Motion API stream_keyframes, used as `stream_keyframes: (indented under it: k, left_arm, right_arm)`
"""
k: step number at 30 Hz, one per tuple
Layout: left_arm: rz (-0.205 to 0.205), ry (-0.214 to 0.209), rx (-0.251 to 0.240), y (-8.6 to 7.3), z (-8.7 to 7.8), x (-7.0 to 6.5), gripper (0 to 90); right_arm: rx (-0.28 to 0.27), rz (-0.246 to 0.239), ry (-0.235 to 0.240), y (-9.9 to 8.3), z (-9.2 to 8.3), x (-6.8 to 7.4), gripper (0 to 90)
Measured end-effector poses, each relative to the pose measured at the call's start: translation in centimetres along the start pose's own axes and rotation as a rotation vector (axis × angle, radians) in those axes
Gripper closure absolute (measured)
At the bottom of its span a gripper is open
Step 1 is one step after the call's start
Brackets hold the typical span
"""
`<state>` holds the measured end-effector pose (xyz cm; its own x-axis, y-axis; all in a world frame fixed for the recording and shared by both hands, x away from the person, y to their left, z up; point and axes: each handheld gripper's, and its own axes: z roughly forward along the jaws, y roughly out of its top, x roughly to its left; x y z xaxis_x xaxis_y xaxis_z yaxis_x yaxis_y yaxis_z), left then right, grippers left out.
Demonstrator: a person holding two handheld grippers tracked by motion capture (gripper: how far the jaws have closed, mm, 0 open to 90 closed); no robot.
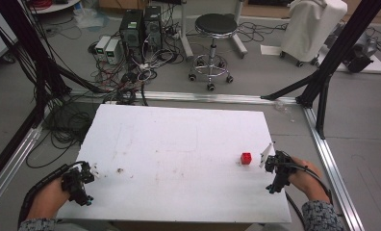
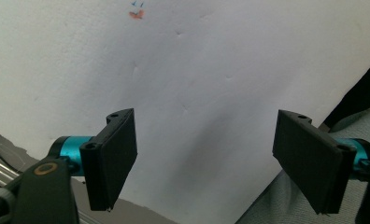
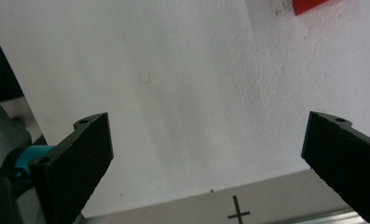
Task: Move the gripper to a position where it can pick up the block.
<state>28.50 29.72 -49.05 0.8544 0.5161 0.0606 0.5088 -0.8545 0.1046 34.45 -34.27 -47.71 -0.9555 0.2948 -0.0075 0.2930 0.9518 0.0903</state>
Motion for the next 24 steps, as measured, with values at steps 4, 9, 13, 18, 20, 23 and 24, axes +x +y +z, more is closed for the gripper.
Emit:
stream_keyframes:
  k: [4, 9, 13, 18, 20, 23, 24]
  left_arm:
    - [-0.001, -0.006, 0.006, -0.2, 0.1, 0.1, 22.2]
    - [0.001, -0.003, 0.011, -0.1, 0.2, 0.0, 22.2]
    - [0.001, -0.005, 0.010, 0.0, 0.2, 0.0, 22.2]
    - [-0.002, 0.000, 0.012, -0.1, 0.3, -0.1, 22.2]
    - [-0.002, 0.001, 0.012, -0.1, 0.3, -0.1, 22.2]
    - [0.001, 0.000, 0.014, 0.1, 0.4, -0.2, 22.2]
    - [0.004, -0.005, 0.014, 0.2, 0.4, -0.3, 22.2]
  right_arm:
    - [0.005, -0.059, -0.026, 0.3, -0.4, -0.3, 1.3]
    - [-0.024, -0.094, -0.032, 1.3, -0.7, -1.4, 1.3]
    - [0.003, -0.120, -0.021, 2.4, -0.5, -2.4, 1.2]
    - [-0.038, -0.172, -0.035, 3.7, -0.6, -3.5, 1.2]
    - [-0.031, -0.187, -0.037, 4.2, -0.5, -3.8, 1.2]
    - [-0.031, -0.218, -0.019, 4.8, -0.1, -4.5, 1.3]
    - [-0.028, -0.225, -0.021, 4.9, 0.0, -4.8, 1.2]
